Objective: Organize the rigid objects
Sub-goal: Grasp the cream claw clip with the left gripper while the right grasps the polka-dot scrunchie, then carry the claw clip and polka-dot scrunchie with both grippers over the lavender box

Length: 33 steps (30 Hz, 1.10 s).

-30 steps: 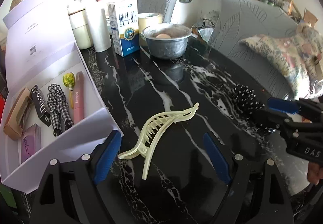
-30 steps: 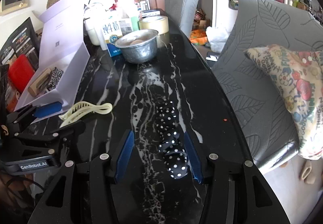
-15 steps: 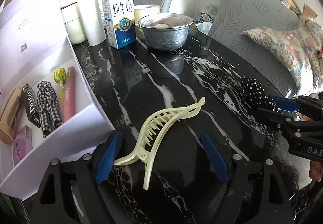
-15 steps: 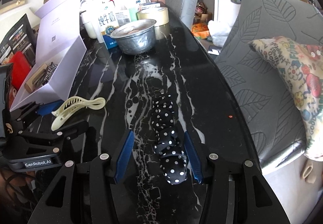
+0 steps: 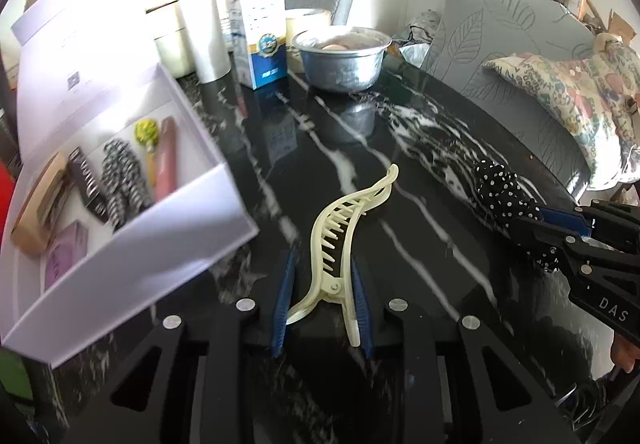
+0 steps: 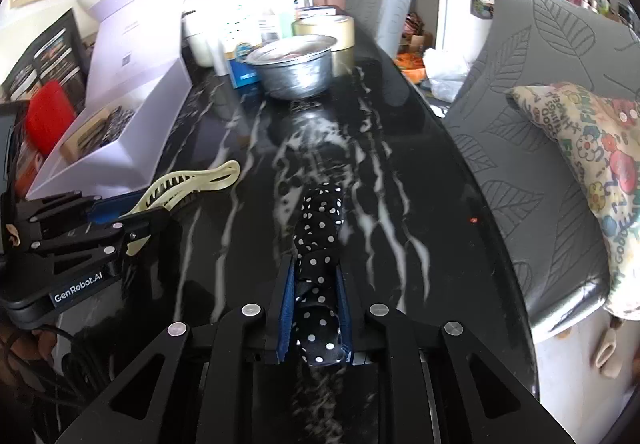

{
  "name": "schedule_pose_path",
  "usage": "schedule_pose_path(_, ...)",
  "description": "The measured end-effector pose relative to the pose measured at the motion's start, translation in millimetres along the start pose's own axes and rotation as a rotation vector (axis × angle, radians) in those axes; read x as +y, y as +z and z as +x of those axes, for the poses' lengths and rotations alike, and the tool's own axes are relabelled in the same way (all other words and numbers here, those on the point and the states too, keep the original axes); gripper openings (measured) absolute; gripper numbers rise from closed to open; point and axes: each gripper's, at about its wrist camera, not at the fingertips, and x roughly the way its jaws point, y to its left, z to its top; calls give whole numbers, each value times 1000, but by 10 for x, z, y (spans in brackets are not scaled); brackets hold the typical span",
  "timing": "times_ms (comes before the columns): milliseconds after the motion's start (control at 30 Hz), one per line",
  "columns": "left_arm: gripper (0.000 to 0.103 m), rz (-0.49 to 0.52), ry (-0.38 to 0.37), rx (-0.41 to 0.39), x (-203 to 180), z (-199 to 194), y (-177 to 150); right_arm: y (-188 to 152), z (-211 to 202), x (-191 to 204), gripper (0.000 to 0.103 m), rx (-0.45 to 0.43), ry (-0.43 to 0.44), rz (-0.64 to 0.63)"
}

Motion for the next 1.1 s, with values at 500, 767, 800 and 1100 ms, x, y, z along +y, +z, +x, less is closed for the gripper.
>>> schedule_pose_path(500,28,-91,35,42,278,-468,-563,-276,-194,417,19,15,74,-60)
schedule_pose_path(767,28,-110,31,71,354,-630,-738,-394,-225,567,19,33,92,-79)
schedule_pose_path(800,28,-114,28,73,360,-641,-747,-407,-223,580,19,38,94,-79)
schedule_pose_path(1100,28,-85,23,68,332,-622,-721,-470,-243,611,21,51,99,-70)
